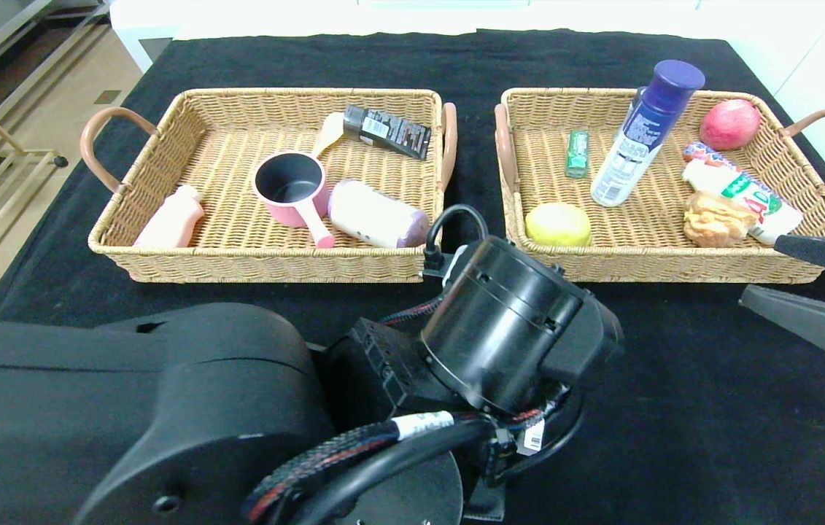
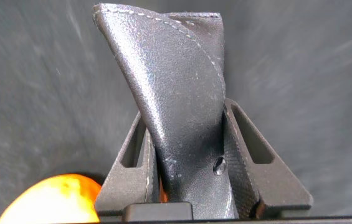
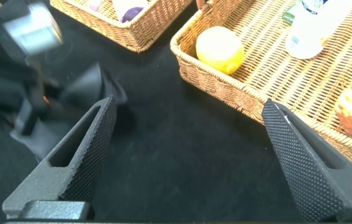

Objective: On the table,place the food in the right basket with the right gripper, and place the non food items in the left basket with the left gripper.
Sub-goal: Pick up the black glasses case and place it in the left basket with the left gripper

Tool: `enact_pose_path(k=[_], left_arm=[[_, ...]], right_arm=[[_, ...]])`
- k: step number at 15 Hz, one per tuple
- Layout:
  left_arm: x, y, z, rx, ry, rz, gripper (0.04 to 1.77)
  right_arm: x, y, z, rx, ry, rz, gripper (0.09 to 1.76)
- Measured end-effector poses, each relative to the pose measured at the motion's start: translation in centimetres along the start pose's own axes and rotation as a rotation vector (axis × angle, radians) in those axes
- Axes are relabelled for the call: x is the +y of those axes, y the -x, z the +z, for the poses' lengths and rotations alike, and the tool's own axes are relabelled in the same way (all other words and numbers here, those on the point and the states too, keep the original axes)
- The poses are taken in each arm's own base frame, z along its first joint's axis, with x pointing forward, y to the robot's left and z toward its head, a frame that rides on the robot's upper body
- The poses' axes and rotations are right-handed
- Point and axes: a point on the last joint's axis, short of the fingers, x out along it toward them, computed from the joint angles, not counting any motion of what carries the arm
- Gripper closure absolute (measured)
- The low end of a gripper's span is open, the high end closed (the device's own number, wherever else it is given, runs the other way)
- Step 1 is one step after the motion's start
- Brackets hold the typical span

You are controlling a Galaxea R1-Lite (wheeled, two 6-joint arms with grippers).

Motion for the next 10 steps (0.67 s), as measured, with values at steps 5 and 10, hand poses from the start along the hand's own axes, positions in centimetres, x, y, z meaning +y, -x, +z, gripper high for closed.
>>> enact_pose_path(k=[5,10], left_arm=[[1.9,2.7,2.8,-0.113,0.1,-0.07,1.13],[5.4,4.8,6.6,-0.236,0.208,-0.043,1.14]], right_arm=[[-0.1,-0.3,-0.3,0.013,-0.005,0.002,0.14],[-0.1,-0.5,-0.5,0.021,-0.011,0.011,0.14]])
